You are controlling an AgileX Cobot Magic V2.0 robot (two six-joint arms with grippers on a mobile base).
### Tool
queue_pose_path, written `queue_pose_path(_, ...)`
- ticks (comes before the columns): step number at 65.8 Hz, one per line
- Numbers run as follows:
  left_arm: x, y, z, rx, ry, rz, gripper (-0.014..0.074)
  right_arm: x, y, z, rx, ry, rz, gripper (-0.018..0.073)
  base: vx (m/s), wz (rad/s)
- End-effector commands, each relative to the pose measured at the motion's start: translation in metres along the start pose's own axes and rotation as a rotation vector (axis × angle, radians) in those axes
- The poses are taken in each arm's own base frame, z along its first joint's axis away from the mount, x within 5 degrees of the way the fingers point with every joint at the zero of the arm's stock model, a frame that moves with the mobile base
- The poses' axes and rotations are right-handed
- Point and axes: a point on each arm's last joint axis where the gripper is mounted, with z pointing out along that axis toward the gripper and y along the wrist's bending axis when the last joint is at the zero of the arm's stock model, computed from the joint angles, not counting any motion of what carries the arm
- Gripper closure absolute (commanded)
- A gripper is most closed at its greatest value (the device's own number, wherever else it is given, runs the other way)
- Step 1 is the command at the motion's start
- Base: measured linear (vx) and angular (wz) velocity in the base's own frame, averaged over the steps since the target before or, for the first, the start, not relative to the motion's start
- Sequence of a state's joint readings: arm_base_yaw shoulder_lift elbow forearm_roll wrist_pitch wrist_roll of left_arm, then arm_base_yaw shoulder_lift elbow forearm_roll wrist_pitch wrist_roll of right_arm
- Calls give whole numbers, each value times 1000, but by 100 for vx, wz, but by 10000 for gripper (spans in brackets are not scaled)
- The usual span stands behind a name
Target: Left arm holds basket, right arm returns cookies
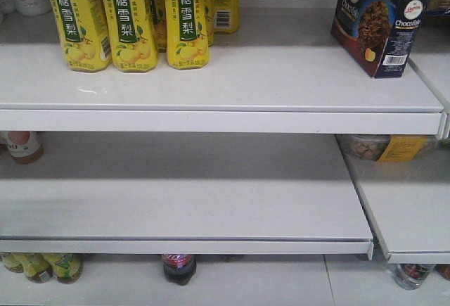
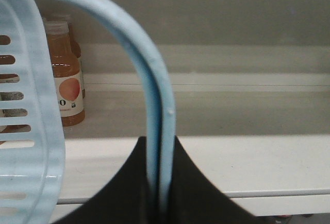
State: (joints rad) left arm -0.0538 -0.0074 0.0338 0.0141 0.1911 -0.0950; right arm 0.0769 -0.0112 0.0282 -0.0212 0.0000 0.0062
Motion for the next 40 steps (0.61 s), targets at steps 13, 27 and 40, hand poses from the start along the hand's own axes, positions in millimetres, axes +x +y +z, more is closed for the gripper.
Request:
queue_pose_path(13,-19,-2,-4,9,-143,31,599,-1,0,-1,4,-68,53,570,0,0)
queue_pose_path(27,-19,-2,-4,9,-143,31,599,-1,0,-1,4,-68,43,570,0,0)
queue_pose_path(40,-19,-2,-4,9,-143,31,599,-2,0,-1,4,-68,43,570,0,0)
